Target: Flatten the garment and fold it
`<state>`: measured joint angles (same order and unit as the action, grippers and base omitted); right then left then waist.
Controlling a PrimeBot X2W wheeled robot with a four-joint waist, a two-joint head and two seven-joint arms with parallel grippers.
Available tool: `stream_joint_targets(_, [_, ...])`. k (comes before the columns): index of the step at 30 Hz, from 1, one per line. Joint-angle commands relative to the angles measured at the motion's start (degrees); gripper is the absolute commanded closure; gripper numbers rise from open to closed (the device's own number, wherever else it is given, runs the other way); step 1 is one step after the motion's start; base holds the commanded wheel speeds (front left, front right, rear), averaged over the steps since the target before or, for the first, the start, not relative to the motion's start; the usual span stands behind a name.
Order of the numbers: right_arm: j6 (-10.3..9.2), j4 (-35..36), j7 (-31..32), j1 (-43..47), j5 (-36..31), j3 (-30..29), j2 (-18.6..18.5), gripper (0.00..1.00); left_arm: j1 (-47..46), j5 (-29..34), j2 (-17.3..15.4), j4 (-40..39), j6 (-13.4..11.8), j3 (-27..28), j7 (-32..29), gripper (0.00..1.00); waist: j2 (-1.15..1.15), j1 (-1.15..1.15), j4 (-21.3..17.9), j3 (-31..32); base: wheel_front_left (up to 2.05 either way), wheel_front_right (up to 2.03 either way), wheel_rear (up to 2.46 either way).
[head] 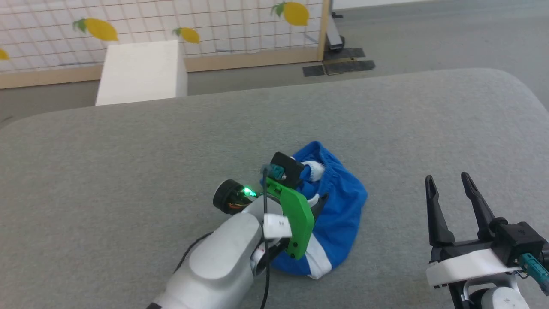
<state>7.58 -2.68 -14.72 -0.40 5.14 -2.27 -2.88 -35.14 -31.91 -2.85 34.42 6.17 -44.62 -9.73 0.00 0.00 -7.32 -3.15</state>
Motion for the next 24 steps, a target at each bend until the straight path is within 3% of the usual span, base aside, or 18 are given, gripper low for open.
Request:
stream_joint_targets(1, [-0.09,0.02,-0.28,-0.77,0.48,0.04,0.01,0.0,-1.6,-1.64,-0.03,0.79,-0.49,-0.31,-1.98,0.0,0.0,0.0,-1.8,-0.73,0.0,0.0,0.0])
stream_joint_targets(6, [-0.09,0.01,-0.28,-0.8,1.4,-0.31,0.01,0.0,-2.88,-3.35,-0.03,3.89,-0.56,-2.52,-10.13,0.0,0.0,0.0,-2.92,-0.92,0.0,0.0,0.0])
stream_joint_targets(7, [-0.09,0.04,-0.28,-0.78,1.48,-0.39,0.01,0.0,-2.9,-3.89,-0.03,4.34,-0.32,-2.99,-11.99,0.18,0.0,0.0,-2.99,-0.97,0.0,0.0,0.0])
stream_joint_targets(8, [-0.09,0.08,-0.28,-0.75,1.49,-0.42,0.01,0.0,-2.89,-4.48,-0.03,4.47,-0.11,-3.32,-13.35,0.53,0.0,0.0,-3.01,-1.03,0.0,0.0,0.0])
stream_joint_targets(9, [-0.09,0.15,-0.28,-0.73,1.53,-0.49,0.01,0.0,-3.08,-4.91,-0.03,4.35,0.13,-3.74,-14.46,1.0,0.0,0.0,-2.97,-1.14,0.0,0.0,0.0])
stream_joint_targets(16, [-0.09,0.45,-0.28,-1.25,1.93,-0.75,0.01,0.0,-5.56,-5.17,-0.06,1.24,1.0,-6.13,-12.68,1.0,0.0,0.0,-1.78,-1.77,0.0,0.0,0.0])
stream_joint_targets(24, [-0.09,0.24,-0.28,-1.78,2.24,-0.47,0.01,0.0,-9.74,-13.57,-0.04,-8.66,1.27,-6.34,3.41,1.0,0.0,0.0,0.01,-1.88,0.0,0.0,0.0])
